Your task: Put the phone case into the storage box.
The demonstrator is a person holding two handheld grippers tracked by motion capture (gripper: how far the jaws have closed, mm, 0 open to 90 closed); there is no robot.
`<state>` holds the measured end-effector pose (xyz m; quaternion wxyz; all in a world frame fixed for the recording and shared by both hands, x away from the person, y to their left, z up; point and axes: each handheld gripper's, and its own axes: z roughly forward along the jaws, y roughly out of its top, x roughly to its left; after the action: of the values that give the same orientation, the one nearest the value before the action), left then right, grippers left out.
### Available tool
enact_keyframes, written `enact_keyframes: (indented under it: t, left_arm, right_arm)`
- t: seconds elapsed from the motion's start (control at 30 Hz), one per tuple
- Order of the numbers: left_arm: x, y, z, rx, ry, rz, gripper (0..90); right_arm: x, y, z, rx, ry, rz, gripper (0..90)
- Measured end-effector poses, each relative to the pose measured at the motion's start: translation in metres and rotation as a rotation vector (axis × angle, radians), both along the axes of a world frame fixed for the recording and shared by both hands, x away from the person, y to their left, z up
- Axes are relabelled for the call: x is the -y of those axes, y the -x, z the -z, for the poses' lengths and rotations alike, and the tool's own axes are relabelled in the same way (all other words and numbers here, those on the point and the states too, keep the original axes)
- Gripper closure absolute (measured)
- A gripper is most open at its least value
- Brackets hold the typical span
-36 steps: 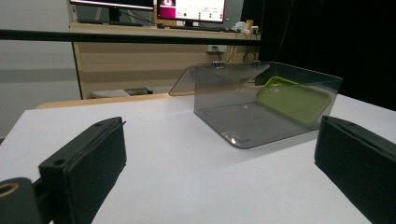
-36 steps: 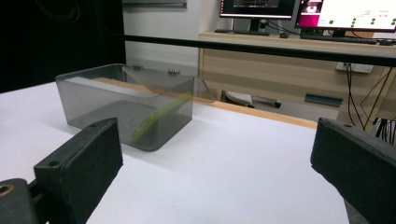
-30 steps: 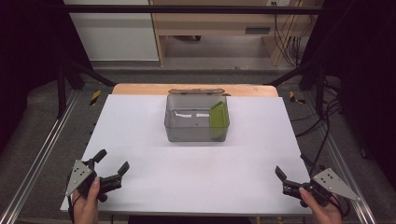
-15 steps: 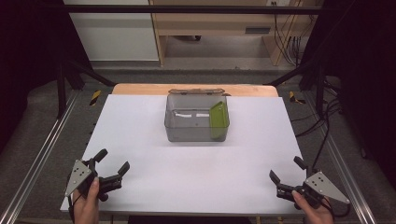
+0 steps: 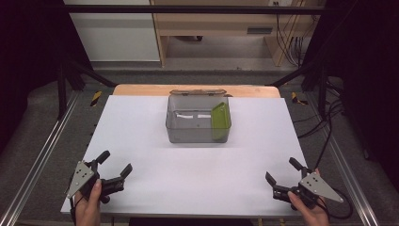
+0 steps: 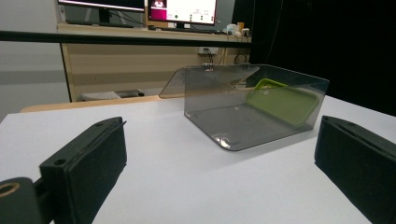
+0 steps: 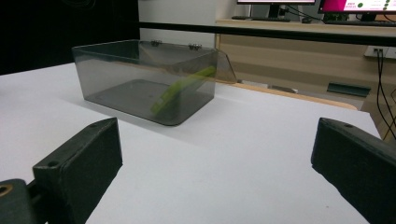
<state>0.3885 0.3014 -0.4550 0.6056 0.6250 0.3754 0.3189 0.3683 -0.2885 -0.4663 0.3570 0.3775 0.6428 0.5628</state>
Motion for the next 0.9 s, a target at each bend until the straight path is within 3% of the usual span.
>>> enact_keyframes:
  t: [0.23, 0.53, 0.9]
  left_arm:
    - [-0.002, 0.000, 0.000, -0.028, 0.005, 0.008, 2.0]
    - [-0.002, 0.000, -0.001, -0.007, 0.005, 0.002, 1.9]
    - [-0.001, -0.001, 0.000, -0.012, 0.002, 0.014, 1.9]
  right_arm:
    - [-0.006, -0.006, 0.003, 0.020, -0.008, -0.027, 2.3]
    - [-0.015, -0.014, 0.006, 0.028, 0.006, -0.046, 2.2]
    - [-0.018, -0.028, 0.006, 0.035, -0.006, -0.023, 1.8]
